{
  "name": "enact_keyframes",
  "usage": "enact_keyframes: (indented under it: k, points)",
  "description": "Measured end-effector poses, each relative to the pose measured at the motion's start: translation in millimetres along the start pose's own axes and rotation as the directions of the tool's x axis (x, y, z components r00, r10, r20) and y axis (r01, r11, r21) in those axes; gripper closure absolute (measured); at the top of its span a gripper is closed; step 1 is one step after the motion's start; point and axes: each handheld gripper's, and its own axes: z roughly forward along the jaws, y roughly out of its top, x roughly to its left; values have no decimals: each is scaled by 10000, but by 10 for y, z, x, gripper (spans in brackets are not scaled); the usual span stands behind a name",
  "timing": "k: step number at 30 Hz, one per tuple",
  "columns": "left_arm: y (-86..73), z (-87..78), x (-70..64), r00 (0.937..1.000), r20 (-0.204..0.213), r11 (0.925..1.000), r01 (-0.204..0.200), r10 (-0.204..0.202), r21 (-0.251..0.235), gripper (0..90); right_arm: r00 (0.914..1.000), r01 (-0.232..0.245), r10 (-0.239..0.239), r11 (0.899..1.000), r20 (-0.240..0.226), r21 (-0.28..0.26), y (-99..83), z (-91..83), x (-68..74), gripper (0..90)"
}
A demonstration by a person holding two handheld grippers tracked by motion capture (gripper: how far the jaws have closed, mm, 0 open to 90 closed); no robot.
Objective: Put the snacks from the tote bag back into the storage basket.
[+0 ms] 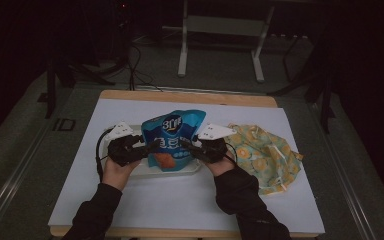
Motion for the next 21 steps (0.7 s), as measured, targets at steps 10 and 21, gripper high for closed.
enact_keyframes:
  k: [10,21]
  points:
    - [-57,5,9,9972,721,9996,173,-188,214,151,9993,-313,314,9995,-188,86,-6,-16,-71,299]
    - [-177,-70,6,9954,828,9988,489,-487,-1,26,9990,-355,358,9993,-256,116,-26,-52,-82,147]
